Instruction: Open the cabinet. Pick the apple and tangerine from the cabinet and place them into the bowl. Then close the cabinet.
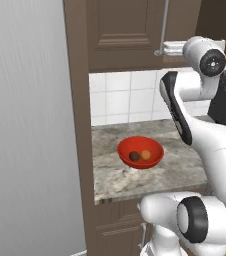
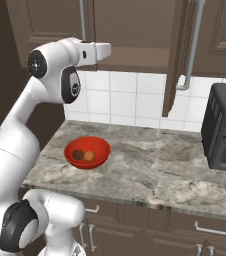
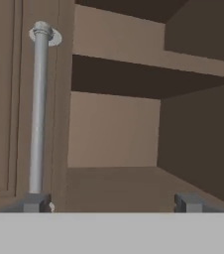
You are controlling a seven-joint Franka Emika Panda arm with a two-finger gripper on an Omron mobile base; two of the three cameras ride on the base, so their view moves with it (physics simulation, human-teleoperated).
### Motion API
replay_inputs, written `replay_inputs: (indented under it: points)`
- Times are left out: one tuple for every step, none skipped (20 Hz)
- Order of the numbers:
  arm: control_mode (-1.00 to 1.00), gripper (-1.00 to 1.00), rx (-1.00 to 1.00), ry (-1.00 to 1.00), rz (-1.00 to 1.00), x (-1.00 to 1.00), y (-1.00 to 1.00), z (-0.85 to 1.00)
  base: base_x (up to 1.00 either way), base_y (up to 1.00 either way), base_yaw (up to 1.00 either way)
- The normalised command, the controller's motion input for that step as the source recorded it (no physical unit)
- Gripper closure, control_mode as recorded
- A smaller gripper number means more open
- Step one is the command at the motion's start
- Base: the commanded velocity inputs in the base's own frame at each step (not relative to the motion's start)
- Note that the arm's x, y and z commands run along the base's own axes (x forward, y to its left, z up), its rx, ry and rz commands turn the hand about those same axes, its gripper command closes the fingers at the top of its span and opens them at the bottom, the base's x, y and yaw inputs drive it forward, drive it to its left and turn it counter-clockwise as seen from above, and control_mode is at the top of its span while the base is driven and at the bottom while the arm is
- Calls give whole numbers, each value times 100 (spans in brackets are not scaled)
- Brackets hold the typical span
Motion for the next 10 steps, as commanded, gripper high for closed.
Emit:
replay_inputs:
  points:
    - [-100,-100,9,-1,0,-100,0,36,0,0,0]
    - [-100,-100,9,0,0,-100,0,31,0,0,0]
    - [-100,-100,9,0,0,-100,0,23,0,0,0]
    - [-100,-100,6,0,0,-100,0,6,0,0,0]
    - [-100,-100,5,0,0,-100,-7,0,0,0,0]
    - [-100,-100,3,0,0,-100,-9,0,0,0,0]
    - [-100,-100,5,0,0,-100,-12,0,0,0,0]
    - [-100,-100,5,3,0,-100,-9,0,0,0,0]
    - [-100,-100,3,5,0,-100,-4,0,0,0,0]
    - [-100,-100,3,9,0,-100,-1,0,0,0,0]
